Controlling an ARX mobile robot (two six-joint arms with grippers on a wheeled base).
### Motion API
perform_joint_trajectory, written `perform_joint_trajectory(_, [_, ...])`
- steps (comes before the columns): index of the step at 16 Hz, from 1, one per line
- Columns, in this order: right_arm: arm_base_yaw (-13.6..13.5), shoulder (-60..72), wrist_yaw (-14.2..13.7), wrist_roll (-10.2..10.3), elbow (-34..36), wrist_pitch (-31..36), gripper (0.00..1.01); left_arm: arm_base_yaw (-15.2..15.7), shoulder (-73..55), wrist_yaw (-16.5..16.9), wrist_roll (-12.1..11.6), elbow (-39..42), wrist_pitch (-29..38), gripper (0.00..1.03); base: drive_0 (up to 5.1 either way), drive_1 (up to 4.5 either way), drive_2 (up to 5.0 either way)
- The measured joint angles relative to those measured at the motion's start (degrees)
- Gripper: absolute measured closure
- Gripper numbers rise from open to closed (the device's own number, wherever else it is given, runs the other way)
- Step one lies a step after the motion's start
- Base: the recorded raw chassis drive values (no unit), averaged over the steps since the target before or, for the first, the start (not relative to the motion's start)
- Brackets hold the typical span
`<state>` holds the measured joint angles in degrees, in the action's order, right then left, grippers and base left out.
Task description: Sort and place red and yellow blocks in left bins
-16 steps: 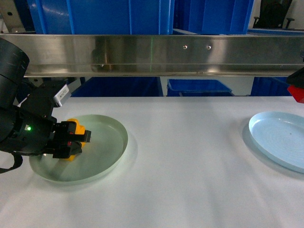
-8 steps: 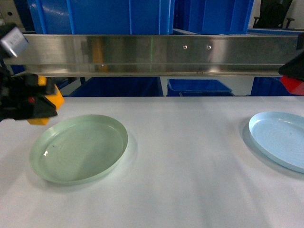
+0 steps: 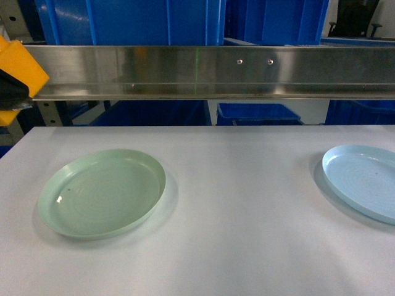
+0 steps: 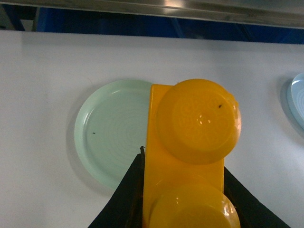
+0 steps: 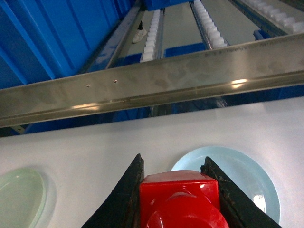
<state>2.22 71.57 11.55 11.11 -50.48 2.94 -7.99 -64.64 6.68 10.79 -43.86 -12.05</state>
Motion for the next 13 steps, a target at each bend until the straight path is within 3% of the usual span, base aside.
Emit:
perform_joint_trajectory(3, [-1.9, 0.1, -1.3, 0.0, 0.0, 0.5, 0.72, 2.1, 1.4, -0.6, 1.3, -1.8, -3.6, 0.76, 0.0, 0.0, 0.0])
perform_joint_trajectory(6, [-3.0, 2.7, -3.0, 0.0, 0.0, 0.7, 0.72, 4.7, 2.0, -3.5, 1.2, -2.8, -4.2, 0.76, 0.0, 0.0, 0.0])
perform_joint_trajectory(13, [-3.0, 2.6, -2.6, -0.2, -0.4, 0.9, 0.72, 4.1, 2.0, -3.3, 1.9, -3.5, -4.7, 0.76, 0.0, 0.0, 0.0])
